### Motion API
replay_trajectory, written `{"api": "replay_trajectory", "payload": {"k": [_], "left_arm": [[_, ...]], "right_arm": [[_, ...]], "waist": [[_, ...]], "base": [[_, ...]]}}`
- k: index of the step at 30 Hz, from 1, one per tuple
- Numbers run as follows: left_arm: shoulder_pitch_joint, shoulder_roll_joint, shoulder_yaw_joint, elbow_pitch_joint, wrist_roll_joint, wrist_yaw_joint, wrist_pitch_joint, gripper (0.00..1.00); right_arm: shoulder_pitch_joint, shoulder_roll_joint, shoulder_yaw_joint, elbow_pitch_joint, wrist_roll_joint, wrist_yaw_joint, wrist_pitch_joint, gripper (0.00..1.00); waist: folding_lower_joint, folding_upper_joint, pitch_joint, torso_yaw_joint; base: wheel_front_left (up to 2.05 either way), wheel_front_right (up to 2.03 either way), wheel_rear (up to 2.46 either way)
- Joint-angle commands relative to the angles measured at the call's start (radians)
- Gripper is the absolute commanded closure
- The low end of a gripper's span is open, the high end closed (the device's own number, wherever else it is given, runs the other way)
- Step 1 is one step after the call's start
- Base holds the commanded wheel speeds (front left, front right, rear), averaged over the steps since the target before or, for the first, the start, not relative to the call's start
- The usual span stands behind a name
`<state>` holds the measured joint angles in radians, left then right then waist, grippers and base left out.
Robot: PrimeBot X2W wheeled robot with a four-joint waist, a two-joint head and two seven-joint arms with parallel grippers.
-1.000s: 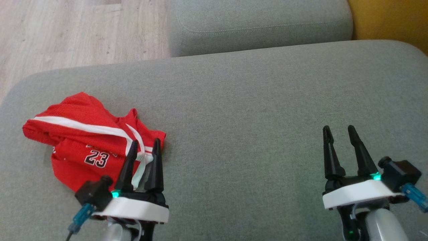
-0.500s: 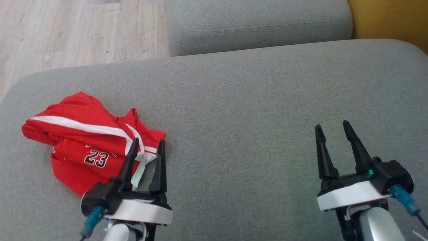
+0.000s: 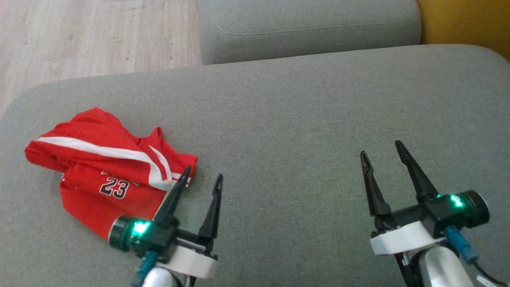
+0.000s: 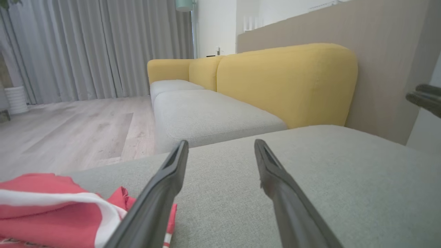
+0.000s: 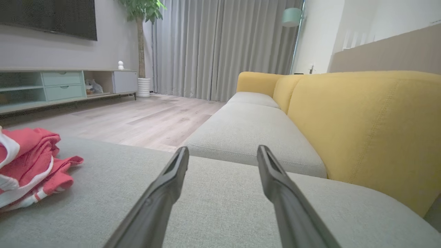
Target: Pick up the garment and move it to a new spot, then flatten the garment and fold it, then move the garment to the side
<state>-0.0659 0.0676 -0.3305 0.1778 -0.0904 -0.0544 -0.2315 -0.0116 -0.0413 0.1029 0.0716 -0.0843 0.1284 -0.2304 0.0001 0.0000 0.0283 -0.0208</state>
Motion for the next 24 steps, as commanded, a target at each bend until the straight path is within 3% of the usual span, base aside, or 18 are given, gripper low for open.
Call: {"api": "replay_trajectory", "payload": {"k": [1,6,16,24], "left_arm": [[-0.055,0.010,0.012,-0.019,0.050,0.015,-0.016,0.00],[-0.074,0.008,-0.013,0.013,0.108,0.045,-0.030,0.00],[-0.038,-0.016,0.101,-0.016,-0.175,0.025,-0.030,0.00],[-0.014,-0.017,0.079,0.052,-0.291,0.028,-0.030,0.00]], "right_arm": [[-0.048,-0.009,0.032,-0.042,-0.041,0.002,-0.017,0.00],[-0.050,-0.009,0.043,-0.048,-0.096,0.002,-0.031,0.00],[-0.034,-0.009,0.015,0.002,0.172,0.002,-0.031,0.00],[-0.020,-0.009,0.012,0.093,0.319,0.002,-0.031,0.00]], "waist": [[-0.0001,0.0000,0.000,0.000],[-0.0001,0.0000,0.000,0.002],[-0.0001,0.0000,-0.004,0.007],[-0.0001,0.0000,-0.010,0.005]], "base": [[0.00,0.00,0.00],[0.00,0.00,0.00],[0.00,0.00,0.00],[0.00,0.00,0.00]]}}
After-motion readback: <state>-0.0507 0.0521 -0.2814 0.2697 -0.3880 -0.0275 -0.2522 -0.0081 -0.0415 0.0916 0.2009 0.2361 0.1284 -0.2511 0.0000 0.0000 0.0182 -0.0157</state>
